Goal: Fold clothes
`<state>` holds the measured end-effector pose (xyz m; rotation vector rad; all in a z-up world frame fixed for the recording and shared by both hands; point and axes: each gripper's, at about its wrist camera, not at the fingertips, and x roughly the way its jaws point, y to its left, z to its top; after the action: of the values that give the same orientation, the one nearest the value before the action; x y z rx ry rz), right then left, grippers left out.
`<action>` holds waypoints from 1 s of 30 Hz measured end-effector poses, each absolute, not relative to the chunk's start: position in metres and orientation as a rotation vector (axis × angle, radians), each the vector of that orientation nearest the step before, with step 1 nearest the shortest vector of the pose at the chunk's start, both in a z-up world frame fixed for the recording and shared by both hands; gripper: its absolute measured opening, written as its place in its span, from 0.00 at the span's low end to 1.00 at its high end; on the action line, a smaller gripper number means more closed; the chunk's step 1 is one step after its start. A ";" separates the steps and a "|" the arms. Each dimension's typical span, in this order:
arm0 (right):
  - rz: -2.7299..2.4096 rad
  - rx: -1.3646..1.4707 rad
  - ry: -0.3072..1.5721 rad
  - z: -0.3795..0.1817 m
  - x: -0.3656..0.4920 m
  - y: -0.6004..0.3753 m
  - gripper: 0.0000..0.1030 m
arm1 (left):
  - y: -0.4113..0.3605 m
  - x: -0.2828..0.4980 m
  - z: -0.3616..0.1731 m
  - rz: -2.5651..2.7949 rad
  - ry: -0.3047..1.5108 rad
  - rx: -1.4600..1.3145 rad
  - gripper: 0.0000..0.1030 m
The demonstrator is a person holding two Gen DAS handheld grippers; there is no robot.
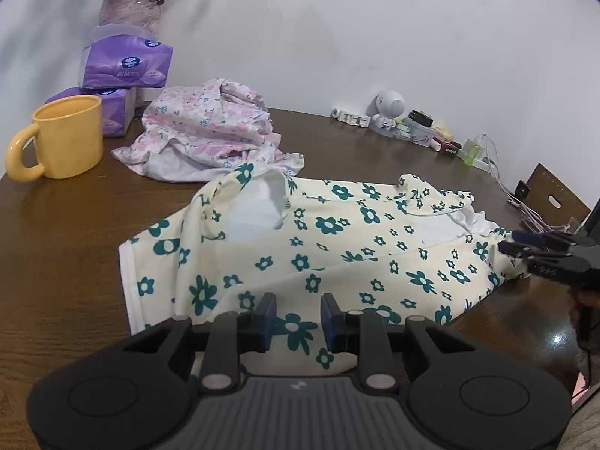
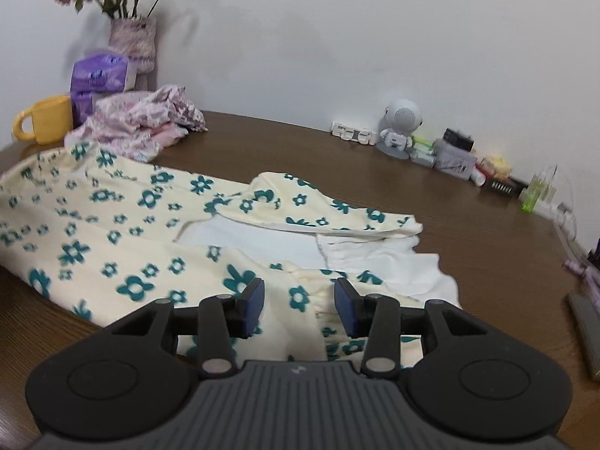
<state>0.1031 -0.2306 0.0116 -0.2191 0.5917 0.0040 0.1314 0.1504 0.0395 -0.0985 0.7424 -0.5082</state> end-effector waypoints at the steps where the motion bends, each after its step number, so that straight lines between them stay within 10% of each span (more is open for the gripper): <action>1: -0.003 -0.225 0.583 0.013 0.102 -0.235 0.44 | 0.151 0.130 0.040 -0.510 0.739 -0.105 0.23; 7: 0.040 -0.198 0.631 0.021 0.106 -0.279 0.69 | 0.156 0.132 0.044 -0.445 0.729 -0.114 0.26; 14: 0.117 -0.034 0.680 0.018 0.115 -0.342 0.69 | 0.165 0.142 0.035 -0.313 0.755 -0.170 0.26; 19: 0.158 -0.095 0.684 0.000 0.115 -0.344 0.47 | 0.163 0.142 0.033 -0.233 0.757 -0.210 0.27; 30: 0.103 0.176 0.643 0.021 0.076 -0.394 0.58 | 0.095 0.123 0.047 -0.343 0.748 -0.137 0.39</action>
<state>0.0761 -0.3941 0.0208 0.1761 0.6425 0.1035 0.1235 0.0946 0.0475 -0.1368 0.7477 -0.3426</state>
